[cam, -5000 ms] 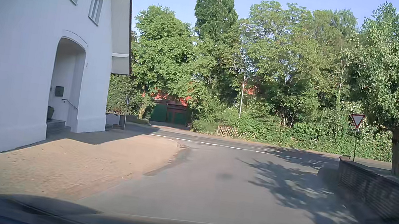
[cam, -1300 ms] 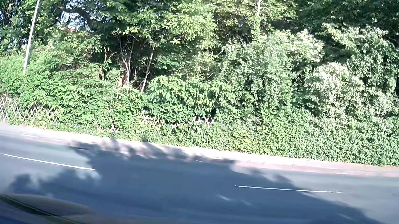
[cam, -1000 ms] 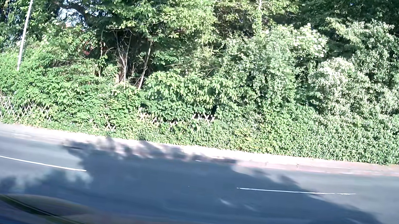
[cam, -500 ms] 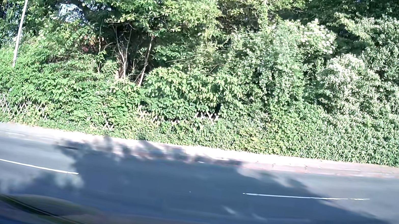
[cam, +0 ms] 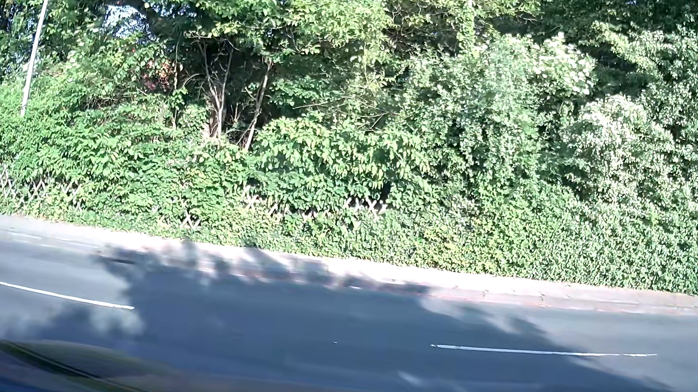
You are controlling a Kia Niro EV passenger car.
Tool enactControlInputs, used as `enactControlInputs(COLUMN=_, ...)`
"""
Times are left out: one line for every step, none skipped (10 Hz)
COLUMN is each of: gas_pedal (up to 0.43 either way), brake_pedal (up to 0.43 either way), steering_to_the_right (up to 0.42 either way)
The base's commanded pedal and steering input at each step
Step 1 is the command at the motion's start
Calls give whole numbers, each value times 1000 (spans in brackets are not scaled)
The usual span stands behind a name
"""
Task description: Follow the waypoints while adhering to traffic rules and regulations
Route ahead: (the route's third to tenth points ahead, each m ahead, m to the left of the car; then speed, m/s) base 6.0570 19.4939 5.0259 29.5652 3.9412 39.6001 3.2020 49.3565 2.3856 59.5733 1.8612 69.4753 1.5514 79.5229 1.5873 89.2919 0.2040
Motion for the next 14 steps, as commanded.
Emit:
enactControlInputs(gas_pedal=0, brake_pedal=280, steering_to_the_right=-125)
enactControlInputs(gas_pedal=0, brake_pedal=293, steering_to_the_right=-125)
enactControlInputs(gas_pedal=0, brake_pedal=317, steering_to_the_right=-125)
enactControlInputs(gas_pedal=0, brake_pedal=329, steering_to_the_right=-125)
enactControlInputs(gas_pedal=0, brake_pedal=317, steering_to_the_right=-125)
enactControlInputs(gas_pedal=0, brake_pedal=323, steering_to_the_right=-125)
enactControlInputs(gas_pedal=0, brake_pedal=335, steering_to_the_right=-122)
enactControlInputs(gas_pedal=0, brake_pedal=341, steering_to_the_right=-122)
enactControlInputs(gas_pedal=0, brake_pedal=341, steering_to_the_right=-122)
enactControlInputs(gas_pedal=0, brake_pedal=341, steering_to_the_right=-122)
enactControlInputs(gas_pedal=0, brake_pedal=348, steering_to_the_right=-122)
enactControlInputs(gas_pedal=0, brake_pedal=341, steering_to_the_right=-122)
enactControlInputs(gas_pedal=0, brake_pedal=348, steering_to_the_right=-122)
enactControlInputs(gas_pedal=0, brake_pedal=348, steering_to_the_right=-122)
